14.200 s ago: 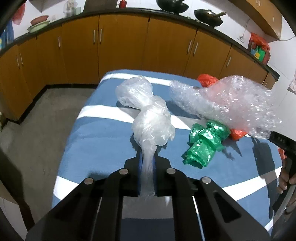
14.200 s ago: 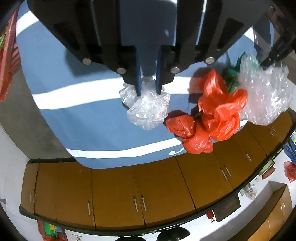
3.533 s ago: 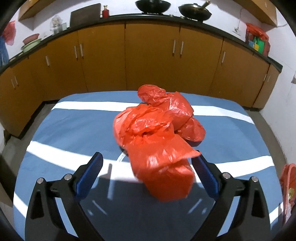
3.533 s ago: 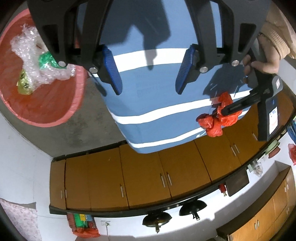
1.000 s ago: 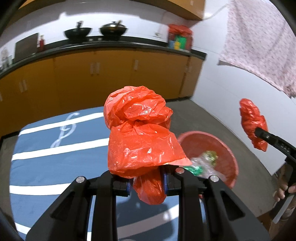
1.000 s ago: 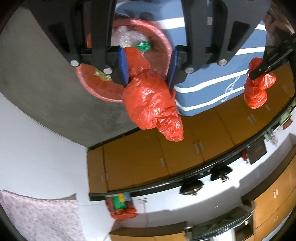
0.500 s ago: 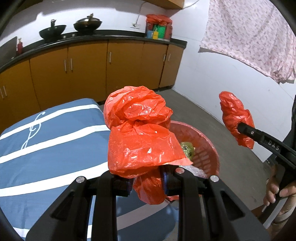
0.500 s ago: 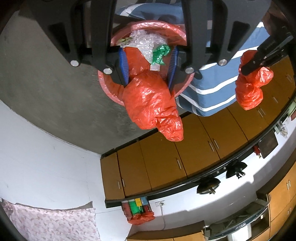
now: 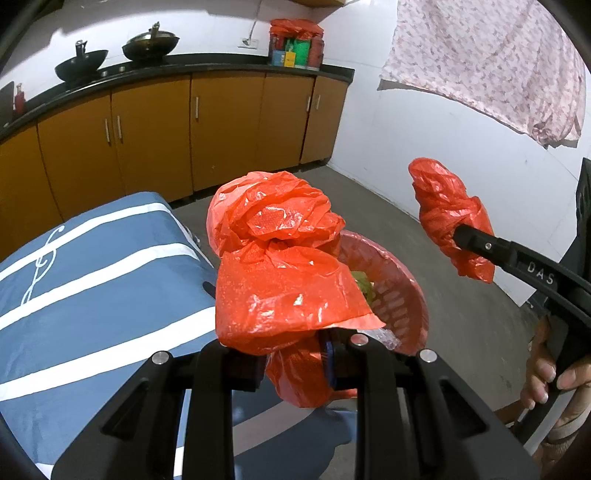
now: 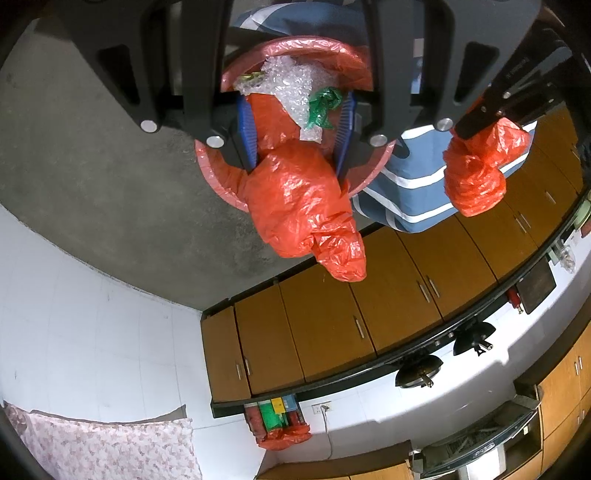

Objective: Collect trash

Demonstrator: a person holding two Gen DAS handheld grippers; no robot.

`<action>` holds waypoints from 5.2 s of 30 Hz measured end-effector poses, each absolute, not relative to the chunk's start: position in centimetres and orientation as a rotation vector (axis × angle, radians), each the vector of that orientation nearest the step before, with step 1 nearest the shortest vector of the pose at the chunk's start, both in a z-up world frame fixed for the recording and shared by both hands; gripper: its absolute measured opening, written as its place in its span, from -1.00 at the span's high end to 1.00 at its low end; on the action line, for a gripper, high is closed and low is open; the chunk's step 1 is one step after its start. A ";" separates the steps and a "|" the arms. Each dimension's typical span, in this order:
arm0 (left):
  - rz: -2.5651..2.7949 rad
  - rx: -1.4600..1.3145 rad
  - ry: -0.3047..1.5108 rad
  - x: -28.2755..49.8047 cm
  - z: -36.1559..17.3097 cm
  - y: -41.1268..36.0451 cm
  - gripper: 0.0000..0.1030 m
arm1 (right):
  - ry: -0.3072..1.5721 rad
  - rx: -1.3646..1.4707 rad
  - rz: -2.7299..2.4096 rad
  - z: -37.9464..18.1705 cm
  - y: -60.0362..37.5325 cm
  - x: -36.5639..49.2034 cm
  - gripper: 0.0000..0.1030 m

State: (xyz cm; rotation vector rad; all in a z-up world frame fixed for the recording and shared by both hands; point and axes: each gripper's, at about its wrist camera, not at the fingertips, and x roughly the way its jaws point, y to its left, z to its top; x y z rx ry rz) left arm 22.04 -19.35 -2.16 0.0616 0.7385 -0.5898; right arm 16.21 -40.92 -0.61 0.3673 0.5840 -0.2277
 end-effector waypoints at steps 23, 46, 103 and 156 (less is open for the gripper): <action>-0.681 0.115 0.804 24.7 -6.4 -22.5 0.53 | 0.594 0.436 -0.215 -3.9 -41.8 20.6 0.27; -0.596 0.042 0.769 23.8 -5.1 -17.1 -0.37 | 0.473 0.398 -0.255 -2.1 -41.3 16.8 -0.74; -0.057 0.075 0.292 0.2 0.1 3.0 -0.96 | 0.259 0.086 -0.335 -0.1 -21.4 -3.4 -0.92; -0.069 0.046 0.328 -0.4 0.2 2.4 -0.96 | 0.264 0.098 -0.327 0.1 -21.1 -3.6 -0.92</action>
